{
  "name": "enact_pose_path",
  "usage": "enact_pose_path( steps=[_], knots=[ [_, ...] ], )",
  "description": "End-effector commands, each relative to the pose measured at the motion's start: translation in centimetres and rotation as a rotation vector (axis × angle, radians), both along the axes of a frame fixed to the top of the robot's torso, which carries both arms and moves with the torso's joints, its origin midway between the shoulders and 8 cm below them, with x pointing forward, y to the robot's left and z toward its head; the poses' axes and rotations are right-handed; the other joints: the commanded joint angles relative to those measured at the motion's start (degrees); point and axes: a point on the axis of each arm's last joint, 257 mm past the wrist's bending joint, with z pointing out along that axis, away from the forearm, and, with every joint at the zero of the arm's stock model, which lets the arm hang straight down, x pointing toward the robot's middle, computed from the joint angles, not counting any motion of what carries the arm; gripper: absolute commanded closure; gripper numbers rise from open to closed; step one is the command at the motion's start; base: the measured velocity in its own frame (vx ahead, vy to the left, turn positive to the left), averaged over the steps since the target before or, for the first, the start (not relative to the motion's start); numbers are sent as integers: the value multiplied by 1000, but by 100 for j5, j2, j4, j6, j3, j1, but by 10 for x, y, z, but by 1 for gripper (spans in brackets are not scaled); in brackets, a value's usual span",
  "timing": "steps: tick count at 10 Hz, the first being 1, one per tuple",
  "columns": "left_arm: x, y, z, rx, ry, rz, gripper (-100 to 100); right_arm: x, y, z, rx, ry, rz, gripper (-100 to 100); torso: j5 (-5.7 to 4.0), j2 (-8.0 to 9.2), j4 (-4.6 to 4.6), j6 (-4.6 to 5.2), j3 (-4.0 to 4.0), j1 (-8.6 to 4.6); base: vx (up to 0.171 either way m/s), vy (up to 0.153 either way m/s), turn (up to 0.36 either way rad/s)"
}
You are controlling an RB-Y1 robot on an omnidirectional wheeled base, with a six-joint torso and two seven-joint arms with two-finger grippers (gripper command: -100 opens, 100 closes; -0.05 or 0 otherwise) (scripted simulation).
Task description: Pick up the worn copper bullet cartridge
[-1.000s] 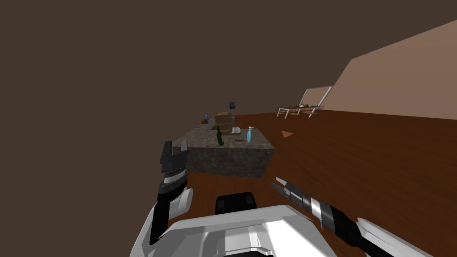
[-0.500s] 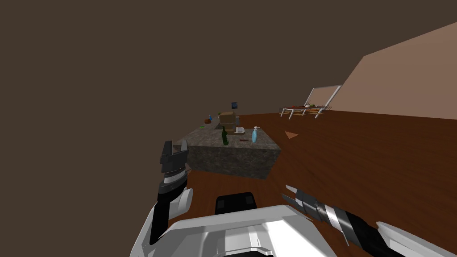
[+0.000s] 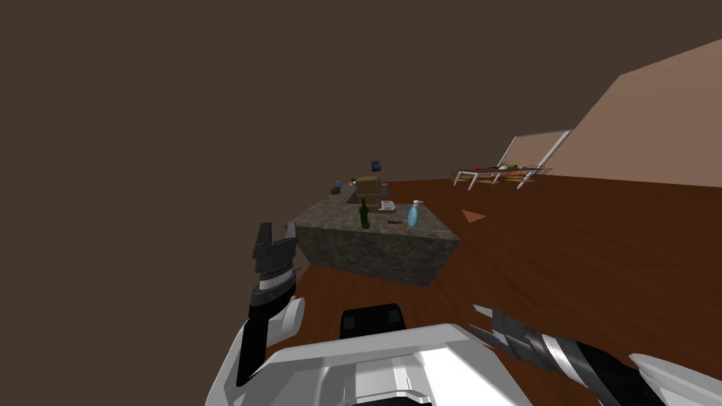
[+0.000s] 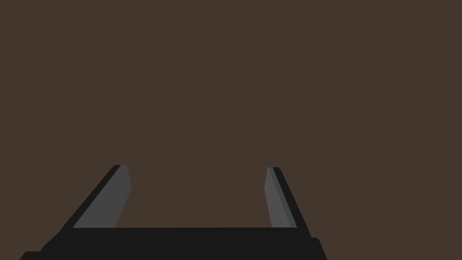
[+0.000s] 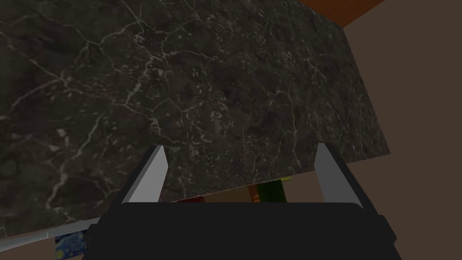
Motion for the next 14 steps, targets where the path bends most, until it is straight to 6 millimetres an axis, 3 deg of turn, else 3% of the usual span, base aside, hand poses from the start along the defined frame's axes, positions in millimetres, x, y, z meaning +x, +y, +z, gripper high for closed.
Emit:
enact_pose_path(
  steps=[1,2,3,5,6,7,8,12,13,14],
  knots=[
    [0,0,0,0,0,0,0,-8,-14,1,-45,26,26,-100,0,0,0,0,0,0,24,81,93],
    [0,0,0,0,0,0,0,-21,-37,-3,-108,66,50,-100,0,3,0,5,1,-3,34,115,150],
    [0,0,0,0,0,0,0,-20,-40,-1,-116,69,59,-100,3,0,0,2,0,8,43,88,95],
    [0,0,0,0,0,0,0,-41,-84,0,-233,138,112,-100,0,-9,-2,-2,-5,1,74,113,311],
    [0,0,0,0,0,0,0,-41,-91,2,-250,146,117,-100,2,-22,-5,-3,-13,11,63,97,88],
    [0,0,0,0,0,0,0,-49,-114,5,-308,177,137,-100,1,-12,-3,7,-8,5,62,107,191],
    [0,0,0,0,0,0,0,-48,-116,6,-313,179,142,-100,2,-12,-3,0,-7,7,55,67,133],
    [0,0,0,0,0,0,0,-65,-200,32,-526,279,210,-100,1,-43,-10,-2,-25,2,131,82,351],
    [0,0,0,0,0,0,0,-65,-200,32,-527,279,211,-100,1,-56,-13,-4,-33,4,128,50,171],
    [0,0,0,0,0,0,0,-67,-217,39,-569,297,221,-100,0,-38,-10,6,-24,-3,125,33,279]
  ],
)
